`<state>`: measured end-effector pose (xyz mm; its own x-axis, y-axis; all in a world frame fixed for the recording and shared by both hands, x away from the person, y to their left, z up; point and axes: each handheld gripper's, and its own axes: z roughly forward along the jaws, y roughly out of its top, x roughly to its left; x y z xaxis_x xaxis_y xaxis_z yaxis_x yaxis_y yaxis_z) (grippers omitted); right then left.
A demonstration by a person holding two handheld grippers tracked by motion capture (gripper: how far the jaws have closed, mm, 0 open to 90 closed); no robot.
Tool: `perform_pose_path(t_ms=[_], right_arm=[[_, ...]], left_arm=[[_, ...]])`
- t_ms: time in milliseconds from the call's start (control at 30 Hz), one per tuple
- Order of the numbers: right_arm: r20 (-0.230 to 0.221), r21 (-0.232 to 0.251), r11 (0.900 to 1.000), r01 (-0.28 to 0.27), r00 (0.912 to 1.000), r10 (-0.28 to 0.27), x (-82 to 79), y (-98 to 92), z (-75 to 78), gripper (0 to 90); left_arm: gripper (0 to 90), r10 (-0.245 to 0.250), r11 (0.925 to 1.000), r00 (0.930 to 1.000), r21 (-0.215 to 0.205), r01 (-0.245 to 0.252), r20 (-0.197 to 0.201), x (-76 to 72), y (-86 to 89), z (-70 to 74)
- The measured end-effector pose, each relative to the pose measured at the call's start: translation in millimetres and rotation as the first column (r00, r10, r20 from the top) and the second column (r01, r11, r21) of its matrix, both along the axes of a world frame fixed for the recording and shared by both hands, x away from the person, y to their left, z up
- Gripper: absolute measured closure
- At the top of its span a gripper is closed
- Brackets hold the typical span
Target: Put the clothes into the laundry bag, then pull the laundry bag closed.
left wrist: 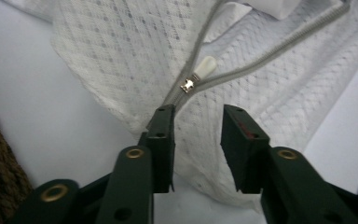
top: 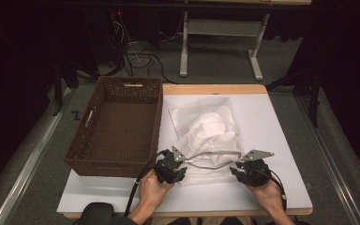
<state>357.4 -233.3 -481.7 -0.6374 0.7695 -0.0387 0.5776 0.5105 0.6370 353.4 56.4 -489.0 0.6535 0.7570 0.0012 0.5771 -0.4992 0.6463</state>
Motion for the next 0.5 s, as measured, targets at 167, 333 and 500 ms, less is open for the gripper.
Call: perform_pose_path(t_ms=[167, 333, 500], right_arm=[[0.023, 0.006, 1.0, -0.017, 0.9996, 0.017, 3.3, 6.0, 5.6, 66.8], [0.03, 0.006, 0.999, -0.04, 0.9988, 0.04, 7.6, 14.2, 6.5, 66.6], [0.029, 0.031, 0.999, -0.024, 0.9993, 0.023, 11.5, 22.9, 8.1, 69.5]], left_arm=[[57.3, 0.024, 0.9994, 0.9997, -0.025, -0.024, 0.003, 1.5, 2.7, -2.4], [56.1, 0.039, 0.9977, 0.9991, -0.055, -0.038, 0.015, 1.3, 3.1, -3.8], [56.2, 0.051, 0.9968, 0.9987, -0.063, -0.05, 0.007, 0.9, 5.1, -6.1]])
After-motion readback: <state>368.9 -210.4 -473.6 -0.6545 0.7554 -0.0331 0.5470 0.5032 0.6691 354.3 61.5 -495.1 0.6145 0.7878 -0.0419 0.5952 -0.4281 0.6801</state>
